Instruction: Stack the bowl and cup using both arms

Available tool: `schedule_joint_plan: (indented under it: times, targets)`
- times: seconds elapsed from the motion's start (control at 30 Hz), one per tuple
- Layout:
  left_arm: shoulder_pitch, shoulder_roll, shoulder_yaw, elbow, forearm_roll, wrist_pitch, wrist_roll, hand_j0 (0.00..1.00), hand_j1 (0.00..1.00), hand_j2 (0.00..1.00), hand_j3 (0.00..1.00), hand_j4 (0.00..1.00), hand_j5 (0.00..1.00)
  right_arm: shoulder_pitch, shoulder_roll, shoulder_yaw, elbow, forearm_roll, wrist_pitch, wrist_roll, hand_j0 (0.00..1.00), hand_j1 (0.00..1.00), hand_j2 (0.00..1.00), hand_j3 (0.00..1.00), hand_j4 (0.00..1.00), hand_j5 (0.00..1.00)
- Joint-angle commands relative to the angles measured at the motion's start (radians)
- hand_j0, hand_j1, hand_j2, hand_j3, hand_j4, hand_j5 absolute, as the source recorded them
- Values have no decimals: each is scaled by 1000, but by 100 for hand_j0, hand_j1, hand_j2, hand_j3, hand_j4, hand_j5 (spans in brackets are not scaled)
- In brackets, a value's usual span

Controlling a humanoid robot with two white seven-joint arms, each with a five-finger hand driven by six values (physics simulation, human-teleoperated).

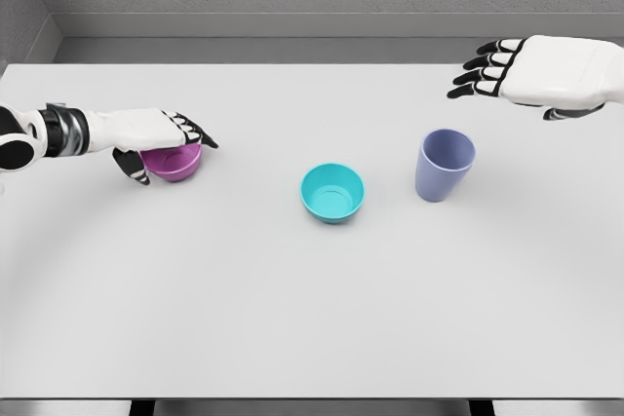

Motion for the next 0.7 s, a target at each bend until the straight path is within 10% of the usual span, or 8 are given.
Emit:
schedule_joint_plan:
  times: [0.0,0.17,0.5,0.67]
  targets:
    - [0,1,0,6,4,2,0,100,100,100,100,100,100,-2,-1,-1,0,-3,3,0,100,100,100,100,100,100]
    - [0,1,0,4,4,2,0,100,100,100,100,100,100,-2,-1,-1,0,-3,3,0,100,100,100,100,100,100]
    - [-2,1,2,4,5,2,0,57,57,57,57,57,57,-2,-1,-1,0,-3,3,0,100,100,100,100,100,100]
    - [-2,1,2,0,9,2,0,57,57,57,57,57,57,-2,-1,-1,0,-3,3,0,100,100,100,100,100,100]
